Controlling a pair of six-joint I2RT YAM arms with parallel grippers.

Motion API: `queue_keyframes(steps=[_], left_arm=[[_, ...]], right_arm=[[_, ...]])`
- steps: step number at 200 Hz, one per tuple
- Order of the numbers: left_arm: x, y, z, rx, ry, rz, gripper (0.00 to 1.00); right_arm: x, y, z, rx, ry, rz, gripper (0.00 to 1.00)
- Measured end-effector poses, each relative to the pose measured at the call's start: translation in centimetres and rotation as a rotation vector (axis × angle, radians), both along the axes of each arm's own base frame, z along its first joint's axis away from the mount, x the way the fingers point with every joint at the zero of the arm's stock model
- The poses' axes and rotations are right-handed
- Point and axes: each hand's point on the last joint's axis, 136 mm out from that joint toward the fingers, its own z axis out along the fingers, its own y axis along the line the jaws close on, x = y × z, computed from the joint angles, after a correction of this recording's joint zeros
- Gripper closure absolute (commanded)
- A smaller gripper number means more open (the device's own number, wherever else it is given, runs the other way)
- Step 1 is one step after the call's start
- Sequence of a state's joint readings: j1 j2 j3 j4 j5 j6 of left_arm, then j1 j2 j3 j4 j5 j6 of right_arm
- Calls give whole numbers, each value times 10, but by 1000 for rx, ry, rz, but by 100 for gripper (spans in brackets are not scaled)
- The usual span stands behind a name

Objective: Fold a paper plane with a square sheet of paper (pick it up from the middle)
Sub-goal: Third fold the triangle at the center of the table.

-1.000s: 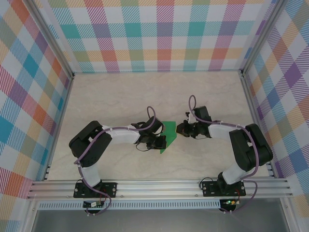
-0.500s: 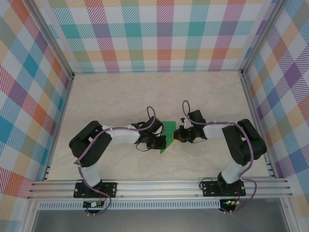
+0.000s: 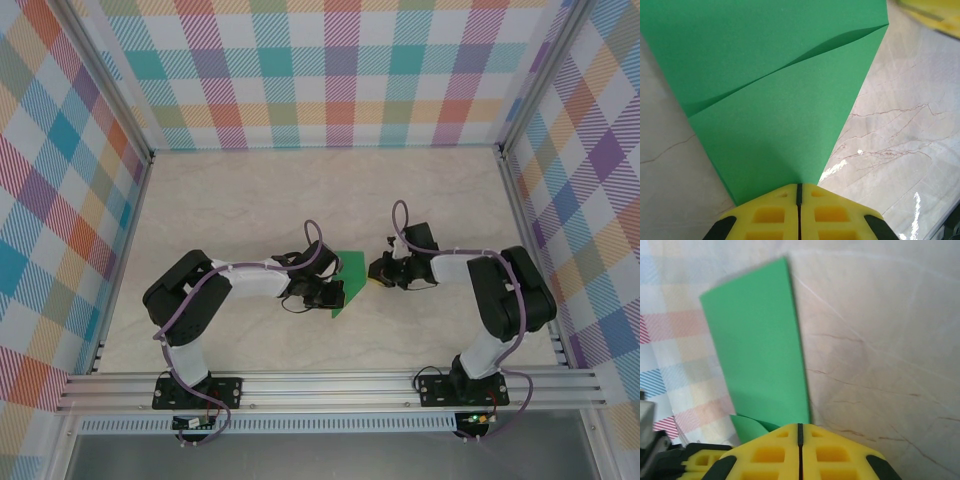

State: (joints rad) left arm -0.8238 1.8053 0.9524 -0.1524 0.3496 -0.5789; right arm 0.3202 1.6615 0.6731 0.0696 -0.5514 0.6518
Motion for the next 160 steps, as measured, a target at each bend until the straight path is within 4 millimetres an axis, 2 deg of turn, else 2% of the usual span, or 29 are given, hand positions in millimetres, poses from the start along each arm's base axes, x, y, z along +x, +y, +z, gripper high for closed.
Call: queue_keyframes(steps=[23,46,73,105,141,160], left_arm=[[0,0,0,0,0,0,93],[0,0,0,0,0,0,93],[0,0,0,0,0,0,92],[0,0,1,2,-1,-3,89],[-1,4,4,37,14,-4,85],[0,5,13,47,21,-2,82]], right_arm=[[1,8,16,32,-41,14,91],[-7,23,19,46,-39,65,91],[-12,35,10,40,-7,103,91],[-16,31,-13,-13,68,104,92],[-15,29,-14,-35,76,106,93],[-15,29,-14,-42,72,110,93]])
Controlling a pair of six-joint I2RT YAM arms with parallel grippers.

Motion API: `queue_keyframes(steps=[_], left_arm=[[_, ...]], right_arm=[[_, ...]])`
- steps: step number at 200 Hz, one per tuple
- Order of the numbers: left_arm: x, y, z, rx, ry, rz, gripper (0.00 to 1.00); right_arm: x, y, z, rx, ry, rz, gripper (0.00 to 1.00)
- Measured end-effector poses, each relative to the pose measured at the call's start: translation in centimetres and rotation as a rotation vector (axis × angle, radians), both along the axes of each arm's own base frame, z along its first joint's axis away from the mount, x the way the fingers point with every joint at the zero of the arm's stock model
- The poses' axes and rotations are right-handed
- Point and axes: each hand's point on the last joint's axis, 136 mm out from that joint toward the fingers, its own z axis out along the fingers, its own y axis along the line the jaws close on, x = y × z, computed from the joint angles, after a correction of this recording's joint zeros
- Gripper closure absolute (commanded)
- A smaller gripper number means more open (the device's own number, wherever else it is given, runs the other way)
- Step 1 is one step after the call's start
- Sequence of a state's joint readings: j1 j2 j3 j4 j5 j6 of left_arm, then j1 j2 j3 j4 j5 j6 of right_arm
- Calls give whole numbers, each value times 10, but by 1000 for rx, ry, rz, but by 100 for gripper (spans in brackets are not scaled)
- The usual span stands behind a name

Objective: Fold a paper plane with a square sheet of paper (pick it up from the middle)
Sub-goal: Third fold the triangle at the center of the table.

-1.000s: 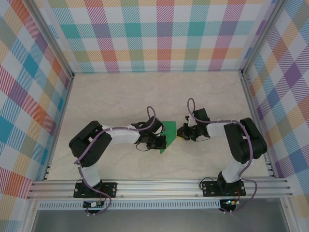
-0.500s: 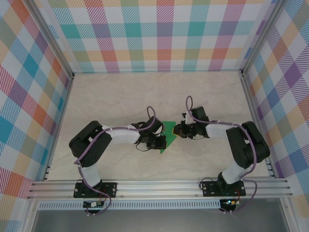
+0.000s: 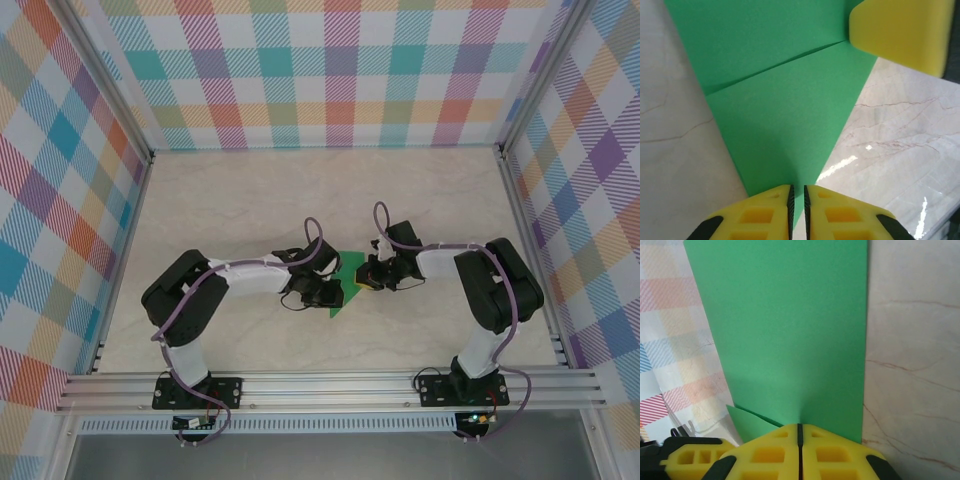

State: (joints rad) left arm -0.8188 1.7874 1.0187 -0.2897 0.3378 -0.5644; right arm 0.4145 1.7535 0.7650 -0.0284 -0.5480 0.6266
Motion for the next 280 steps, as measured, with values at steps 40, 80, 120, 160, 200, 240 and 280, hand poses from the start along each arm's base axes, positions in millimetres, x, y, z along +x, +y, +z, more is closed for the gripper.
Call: queue_keyframes(steps=[40,80,120,160,200,240,280], left_arm=[[17,-24,39,-135,-1,19,80],[24,-39,35,-200,48,64,81],[21,-34,-6,-146,127,118,81],[20,-32,-10,-171,130,131,80],[12,-23,-8,-182,118,128,79],[0,-13,-5,-156,138,123,76],[2,-22,10,-193,151,111,76]], right_arm=[[0,-1,0,-6,-2,3,93],[0,-1,0,-6,-2,2,93],[0,-1,0,-6,-2,2,92],[0,-1,-1,-7,-1,2,92],[0,-1,-1,-9,1,2,92],[0,-1,-1,-9,1,2,93],[-1,-1,-1,-10,0,4,93]])
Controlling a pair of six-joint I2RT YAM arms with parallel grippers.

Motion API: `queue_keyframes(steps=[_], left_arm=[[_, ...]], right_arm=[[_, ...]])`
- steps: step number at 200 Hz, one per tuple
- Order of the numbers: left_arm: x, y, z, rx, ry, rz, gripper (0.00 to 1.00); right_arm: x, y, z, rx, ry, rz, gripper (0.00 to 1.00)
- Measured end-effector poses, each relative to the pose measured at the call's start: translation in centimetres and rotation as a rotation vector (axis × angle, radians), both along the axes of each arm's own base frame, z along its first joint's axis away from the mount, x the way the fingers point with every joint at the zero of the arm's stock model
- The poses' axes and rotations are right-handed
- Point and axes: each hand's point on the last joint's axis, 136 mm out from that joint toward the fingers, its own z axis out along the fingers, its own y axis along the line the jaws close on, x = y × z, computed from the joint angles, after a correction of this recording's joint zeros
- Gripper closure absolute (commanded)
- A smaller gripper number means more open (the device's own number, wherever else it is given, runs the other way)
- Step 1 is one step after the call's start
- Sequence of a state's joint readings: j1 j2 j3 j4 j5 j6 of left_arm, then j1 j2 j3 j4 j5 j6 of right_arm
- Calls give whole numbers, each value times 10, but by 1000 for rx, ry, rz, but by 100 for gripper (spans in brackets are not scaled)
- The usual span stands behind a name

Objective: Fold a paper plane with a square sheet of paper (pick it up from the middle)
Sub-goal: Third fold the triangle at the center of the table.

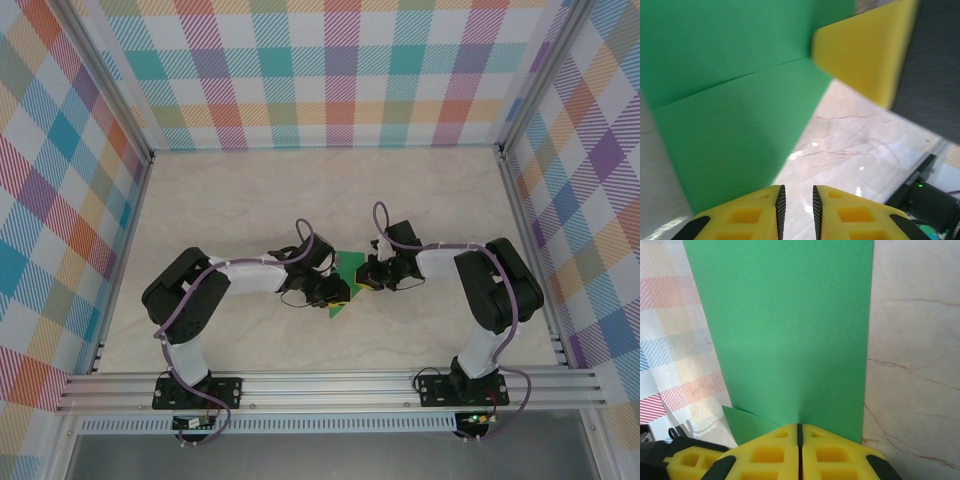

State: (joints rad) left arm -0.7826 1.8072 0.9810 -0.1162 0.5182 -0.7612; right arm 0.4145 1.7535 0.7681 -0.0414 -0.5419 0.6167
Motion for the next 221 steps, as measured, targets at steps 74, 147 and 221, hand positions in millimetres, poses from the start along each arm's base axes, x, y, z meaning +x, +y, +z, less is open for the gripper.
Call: queue_keyframes(steps=[74,147,221], left_arm=[[-11,3,-18,9,71,-4,76],[-28,21,-22,19,41,-30,86],[-38,34,-21,21,43,-29,86]], right_arm=[[0,0,0,-4,-1,2,92],[-1,-1,0,-10,-3,13,92],[-2,-1,0,-13,-3,21,91]])
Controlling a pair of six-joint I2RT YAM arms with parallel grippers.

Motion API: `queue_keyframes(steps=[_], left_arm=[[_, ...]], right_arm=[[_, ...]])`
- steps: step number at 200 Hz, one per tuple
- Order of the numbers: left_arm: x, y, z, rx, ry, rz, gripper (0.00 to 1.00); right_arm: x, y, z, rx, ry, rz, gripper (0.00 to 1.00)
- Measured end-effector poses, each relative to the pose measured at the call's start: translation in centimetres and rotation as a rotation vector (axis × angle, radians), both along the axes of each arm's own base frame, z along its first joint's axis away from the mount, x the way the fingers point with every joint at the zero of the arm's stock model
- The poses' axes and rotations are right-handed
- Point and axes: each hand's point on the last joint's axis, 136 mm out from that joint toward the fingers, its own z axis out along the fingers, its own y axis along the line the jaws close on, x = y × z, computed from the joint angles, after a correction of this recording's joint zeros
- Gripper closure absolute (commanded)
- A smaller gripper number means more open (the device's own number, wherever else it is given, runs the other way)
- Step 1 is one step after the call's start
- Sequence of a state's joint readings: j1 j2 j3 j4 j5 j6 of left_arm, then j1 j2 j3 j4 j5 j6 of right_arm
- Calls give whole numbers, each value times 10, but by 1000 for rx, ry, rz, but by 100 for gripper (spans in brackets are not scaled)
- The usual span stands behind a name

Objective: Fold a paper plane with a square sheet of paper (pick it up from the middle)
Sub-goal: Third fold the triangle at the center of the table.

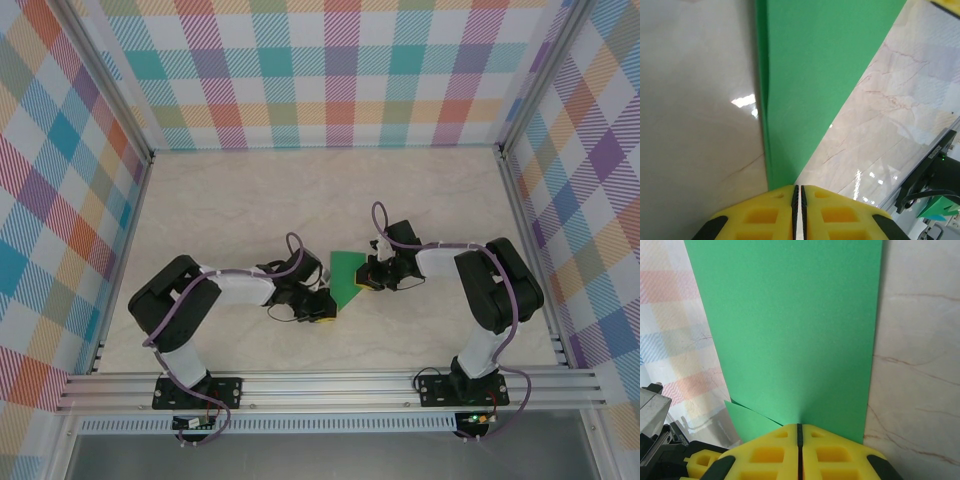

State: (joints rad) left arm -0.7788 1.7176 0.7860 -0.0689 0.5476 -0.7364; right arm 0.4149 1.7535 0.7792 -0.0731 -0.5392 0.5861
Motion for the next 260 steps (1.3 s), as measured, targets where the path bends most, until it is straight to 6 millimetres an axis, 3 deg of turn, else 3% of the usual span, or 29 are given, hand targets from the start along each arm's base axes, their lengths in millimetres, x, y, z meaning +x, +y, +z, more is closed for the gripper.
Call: queue_keyframes(steps=[41,93,120,151,194,260], left_arm=[[6,7,15,21,-60,17,82],[59,-22,54,2,-236,33,82],[72,-29,35,52,-229,35,83],[73,-17,1,172,-188,43,85],[77,-14,2,193,-211,44,84],[77,-14,2,192,-211,44,84]], right_arm=[[0,0,1,-1,2,-1,88],[0,-4,11,-24,0,-20,76],[3,-7,27,-29,-39,-37,69],[6,-18,40,-68,-83,-77,59],[-1,-26,35,-73,-61,-98,57],[-1,-15,24,-16,9,-107,57]])
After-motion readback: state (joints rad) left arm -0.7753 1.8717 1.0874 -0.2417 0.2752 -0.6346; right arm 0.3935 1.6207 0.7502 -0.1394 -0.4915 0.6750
